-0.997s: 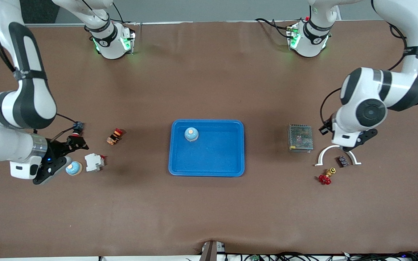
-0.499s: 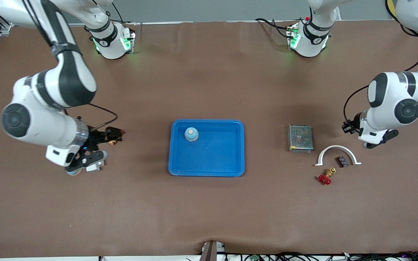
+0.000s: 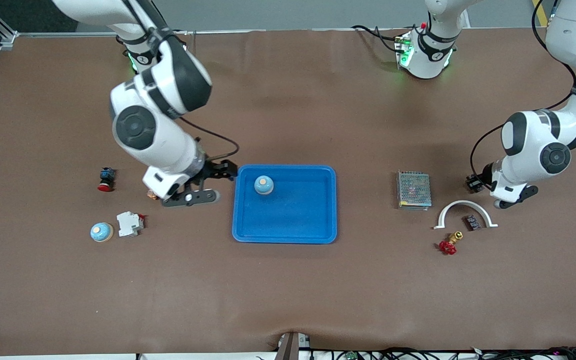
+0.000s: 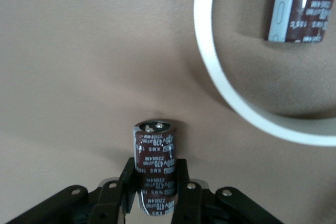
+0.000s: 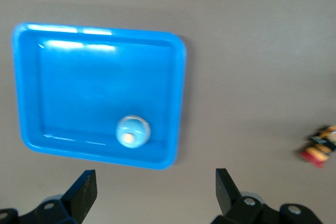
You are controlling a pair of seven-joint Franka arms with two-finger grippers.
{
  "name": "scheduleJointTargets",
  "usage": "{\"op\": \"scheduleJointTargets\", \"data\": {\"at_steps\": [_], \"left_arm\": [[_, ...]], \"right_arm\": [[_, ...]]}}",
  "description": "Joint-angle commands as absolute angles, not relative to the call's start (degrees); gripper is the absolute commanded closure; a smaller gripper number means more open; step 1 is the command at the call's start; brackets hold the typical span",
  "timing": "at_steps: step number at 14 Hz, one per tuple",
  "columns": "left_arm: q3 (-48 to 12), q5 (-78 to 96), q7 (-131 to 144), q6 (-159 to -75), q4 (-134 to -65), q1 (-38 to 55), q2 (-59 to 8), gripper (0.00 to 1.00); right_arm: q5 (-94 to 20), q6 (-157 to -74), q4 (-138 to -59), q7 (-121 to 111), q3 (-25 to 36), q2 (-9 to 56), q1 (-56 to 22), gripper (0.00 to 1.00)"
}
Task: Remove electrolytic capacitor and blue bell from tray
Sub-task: 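Reach the right gripper to the second bell while the left gripper withdraws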
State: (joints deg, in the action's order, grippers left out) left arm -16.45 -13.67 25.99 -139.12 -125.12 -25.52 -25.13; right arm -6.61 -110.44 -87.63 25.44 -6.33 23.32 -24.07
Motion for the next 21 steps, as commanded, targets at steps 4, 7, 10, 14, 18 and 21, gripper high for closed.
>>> {"op": "scheduleJointTargets", "data": {"at_steps": [4,7,10,14,18,21], "left_arm": [[-17.23,-14.68,25.92,-139.22,-123.93,-25.75,-23.92,0.00],[-19.85,-14.68,26.54,-137.82,-123.49,-25.66,-20.67,0.00],[-23.10,-14.07,26.46,-128.27,-118.67,-25.75,-17.67,0.00],[-27.15,-13.80,25.93,-114.99,-108.13,-25.75,-16.70,0.00],[-28.48,-13.71,24.27,-107.15,-100.39,-25.84,-16.61,0.00],[-28.56,-13.62,19.26,-103.28,-93.80,-25.84,-16.70,0.00]], "right_arm": [[-4.15,-118.12,-89.82,33.22,-5.45,28.56,-31.02,0.00],[-3.16,-124.60,-94.29,34.80,-5.45,29.70,-32.34,0.00],[-3.16,-131.12,-97.99,35.07,-5.45,31.55,-33.92,0.00],[-3.16,-133.58,-98.17,35.07,-5.36,34.53,-34.45,0.00],[-2.90,-135.79,-98.17,35.07,-5.01,36.91,-34.54,0.00],[-2.02,-139.12,-98.17,34.98,-4.66,39.10,-34.27,0.00]]}}
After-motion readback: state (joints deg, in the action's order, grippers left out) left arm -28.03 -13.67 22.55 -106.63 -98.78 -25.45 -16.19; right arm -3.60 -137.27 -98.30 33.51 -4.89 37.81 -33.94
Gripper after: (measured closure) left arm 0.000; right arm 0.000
